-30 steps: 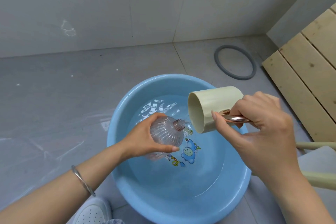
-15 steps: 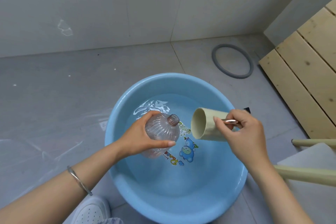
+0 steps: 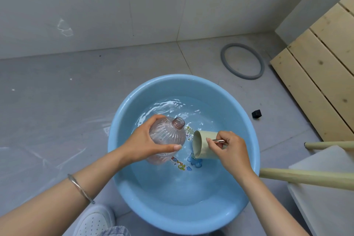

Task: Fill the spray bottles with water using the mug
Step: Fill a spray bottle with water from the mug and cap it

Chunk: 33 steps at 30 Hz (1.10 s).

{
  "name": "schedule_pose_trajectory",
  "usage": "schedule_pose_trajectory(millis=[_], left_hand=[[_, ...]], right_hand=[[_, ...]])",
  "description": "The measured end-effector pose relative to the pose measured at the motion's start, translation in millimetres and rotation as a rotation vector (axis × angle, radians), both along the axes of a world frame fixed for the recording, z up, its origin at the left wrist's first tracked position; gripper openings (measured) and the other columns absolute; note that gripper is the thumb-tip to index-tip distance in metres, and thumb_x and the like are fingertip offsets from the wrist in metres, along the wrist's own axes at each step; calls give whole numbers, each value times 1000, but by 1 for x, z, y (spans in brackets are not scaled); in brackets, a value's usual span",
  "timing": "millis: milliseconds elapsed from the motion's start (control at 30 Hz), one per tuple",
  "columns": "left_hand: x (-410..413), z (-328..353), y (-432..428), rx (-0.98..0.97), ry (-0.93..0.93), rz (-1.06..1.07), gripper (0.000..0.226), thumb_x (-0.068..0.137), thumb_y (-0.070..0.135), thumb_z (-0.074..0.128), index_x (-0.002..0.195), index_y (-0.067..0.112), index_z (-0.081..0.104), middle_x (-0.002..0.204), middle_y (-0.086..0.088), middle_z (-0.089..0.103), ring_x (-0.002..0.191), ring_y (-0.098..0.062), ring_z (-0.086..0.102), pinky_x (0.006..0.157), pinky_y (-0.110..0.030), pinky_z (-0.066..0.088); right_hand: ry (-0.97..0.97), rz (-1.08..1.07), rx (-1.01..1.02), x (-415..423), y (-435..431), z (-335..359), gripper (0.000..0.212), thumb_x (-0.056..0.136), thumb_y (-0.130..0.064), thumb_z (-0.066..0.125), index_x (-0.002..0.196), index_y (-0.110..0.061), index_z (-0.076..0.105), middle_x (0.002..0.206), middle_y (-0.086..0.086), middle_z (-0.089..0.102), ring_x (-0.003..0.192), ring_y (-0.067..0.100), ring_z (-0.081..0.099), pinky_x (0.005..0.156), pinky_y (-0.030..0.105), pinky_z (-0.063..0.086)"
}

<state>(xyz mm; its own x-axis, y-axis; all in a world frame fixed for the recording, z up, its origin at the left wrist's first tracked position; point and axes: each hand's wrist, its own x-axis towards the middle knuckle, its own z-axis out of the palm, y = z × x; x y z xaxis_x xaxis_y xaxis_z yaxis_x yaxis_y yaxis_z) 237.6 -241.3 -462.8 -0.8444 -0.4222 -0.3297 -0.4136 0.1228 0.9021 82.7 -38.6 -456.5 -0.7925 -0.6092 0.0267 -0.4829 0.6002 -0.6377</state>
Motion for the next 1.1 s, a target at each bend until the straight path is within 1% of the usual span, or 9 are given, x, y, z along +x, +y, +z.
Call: schedule_pose_trajectory(millis=[200, 367, 467, 567, 633, 700, 900, 967, 1100], left_hand=[[0, 0, 0, 29, -7, 12, 87, 39, 67, 84, 116, 44, 51, 110, 23, 63, 98, 7, 61, 82, -9, 43], [1, 0, -1, 55, 12, 39, 84, 40, 65, 85, 114, 44, 52, 110, 21, 65, 99, 3, 63, 87, -16, 46], [1, 0, -2, 52, 13, 46, 88, 40, 66, 85, 118, 42, 53, 114, 18, 65, 103, -1, 63, 93, -23, 48], [0, -1, -3, 40, 19, 45, 89, 40, 66, 86, 120, 41, 53, 116, 17, 65, 105, -3, 63, 98, -28, 49], [0, 0, -2, 38, 24, 45, 89, 40, 65, 86, 119, 41, 53, 115, 17, 65, 105, -3, 64, 98, -28, 49], [-1, 1, 0, 32, 34, 35, 89, 40, 63, 86, 119, 41, 54, 115, 18, 65, 105, -1, 63, 97, -25, 48], [-2, 1, 1, -15, 25, -12, 90, 39, 67, 85, 120, 44, 53, 117, 23, 63, 108, 4, 59, 98, -22, 45], [-3, 0, 2, -17, 20, -22, 91, 38, 67, 85, 120, 45, 53, 118, 24, 62, 109, 4, 59, 99, -22, 45], [-3, 2, 3, -26, 21, -28, 89, 37, 67, 85, 117, 48, 53, 115, 30, 61, 108, 8, 58, 94, -15, 43]], right_hand=[[-59, -26, -10, 4, -1, -2, 49, 79, -17, 74, 51, -19, 34, 51, -7, 38, 60, 12, 39, 56, 18, 26], [-218, -155, -148, -2, 7, 9, 44, 82, -16, 73, 55, -7, 39, 50, -8, 34, 52, 7, 28, 49, 20, 21], [-321, -245, -283, -7, 14, 22, 45, 83, -16, 72, 55, -6, 37, 58, 9, 40, 61, 14, 40, 57, 25, 28], [-398, -324, -432, -5, 13, 42, 42, 84, -10, 69, 55, -11, 39, 51, 1, 45, 59, 13, 55, 63, 21, 38], [-401, -336, -486, -3, 9, 59, 38, 85, -5, 66, 58, -8, 40, 43, -11, 51, 47, -1, 53, 54, 8, 38], [-387, -325, -521, 0, 6, 76, 35, 86, -3, 64, 59, -8, 42, 41, -12, 52, 43, -4, 51, 51, 5, 36], [-321, -286, -539, 8, -1, 110, 42, 83, -9, 68, 47, -18, 48, 39, -13, 46, 42, 1, 38, 46, 10, 29], [-311, -277, -535, 11, -3, 115, 40, 83, -10, 69, 52, -10, 43, 37, -13, 39, 43, 3, 30, 44, 13, 25], [-275, -243, -527, 17, -6, 121, 38, 80, -13, 71, 56, -1, 43, 40, -11, 46, 46, 4, 36, 46, 13, 29]])
